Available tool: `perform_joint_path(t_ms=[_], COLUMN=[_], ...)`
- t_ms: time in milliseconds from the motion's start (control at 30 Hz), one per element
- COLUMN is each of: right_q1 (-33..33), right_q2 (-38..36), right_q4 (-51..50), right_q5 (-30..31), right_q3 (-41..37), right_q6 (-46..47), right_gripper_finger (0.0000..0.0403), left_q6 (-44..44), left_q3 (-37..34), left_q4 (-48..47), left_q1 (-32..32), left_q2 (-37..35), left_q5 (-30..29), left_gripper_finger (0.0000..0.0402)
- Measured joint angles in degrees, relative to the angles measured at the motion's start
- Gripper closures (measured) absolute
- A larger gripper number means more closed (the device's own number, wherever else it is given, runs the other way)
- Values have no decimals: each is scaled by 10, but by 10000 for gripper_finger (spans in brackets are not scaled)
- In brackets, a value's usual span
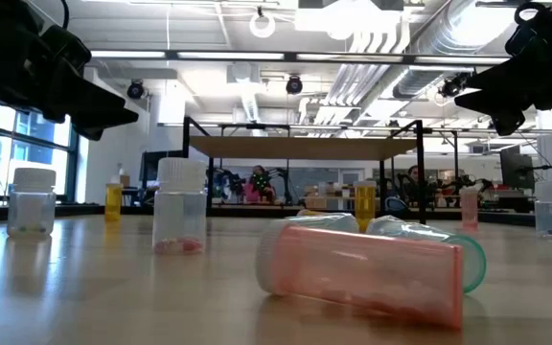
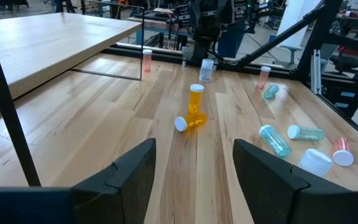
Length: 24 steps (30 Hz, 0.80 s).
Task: Pick and place medicine bottles onto shelf by color
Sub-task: Put the transparent pill bottle on the shelf
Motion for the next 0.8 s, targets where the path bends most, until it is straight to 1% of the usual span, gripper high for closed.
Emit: perform_joint_path(t_ms=[800], right_q1=[0], right_q2=[0], right_q4=[0], right_q5=[0], right_q3=[0], right_q6=[0], right_gripper_finger=[237], left_q6=[0], left_q3=[0], left_q4=[0], left_q1=[0], left_q2=[0], left_q5=[0], left_gripper_finger=[198])
